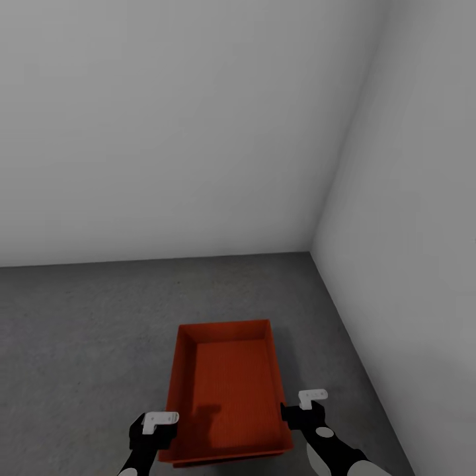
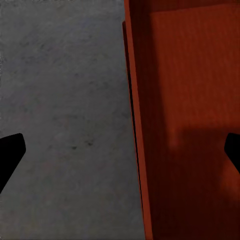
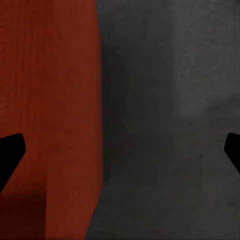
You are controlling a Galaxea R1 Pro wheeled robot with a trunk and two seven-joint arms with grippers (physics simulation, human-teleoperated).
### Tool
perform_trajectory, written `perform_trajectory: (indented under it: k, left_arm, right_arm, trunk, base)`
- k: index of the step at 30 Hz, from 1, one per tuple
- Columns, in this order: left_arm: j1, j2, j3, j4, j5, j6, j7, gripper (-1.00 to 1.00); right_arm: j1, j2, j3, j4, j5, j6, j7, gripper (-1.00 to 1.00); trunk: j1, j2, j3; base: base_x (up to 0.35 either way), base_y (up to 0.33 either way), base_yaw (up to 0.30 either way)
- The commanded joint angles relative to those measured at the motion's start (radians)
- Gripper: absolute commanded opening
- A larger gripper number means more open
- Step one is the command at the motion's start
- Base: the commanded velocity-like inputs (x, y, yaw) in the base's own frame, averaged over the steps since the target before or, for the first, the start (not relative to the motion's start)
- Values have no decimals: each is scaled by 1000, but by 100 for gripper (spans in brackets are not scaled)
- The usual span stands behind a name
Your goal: Move the two storage containers from the living room to the garage. In the garage, place one container on the floor and stack the other container on top of it (either order is fine).
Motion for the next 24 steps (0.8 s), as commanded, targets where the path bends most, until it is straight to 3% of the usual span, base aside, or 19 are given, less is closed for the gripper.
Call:
perform_trajectory:
  k: [1,24]
  left_arm:
    - [-1,-1,5,1,-10,-3,4,100]
    - [-1,-1,5,1,-10,-3,4,100]
  right_arm:
    - [-1,0,8,1,2,-2,-7,100]
    - [-1,0,8,1,2,-2,-7,100]
  trunk:
    - [-4,7,3]
    - [-92,168,75]
  base:
    - [0,0,0]
    - [0,0,0]
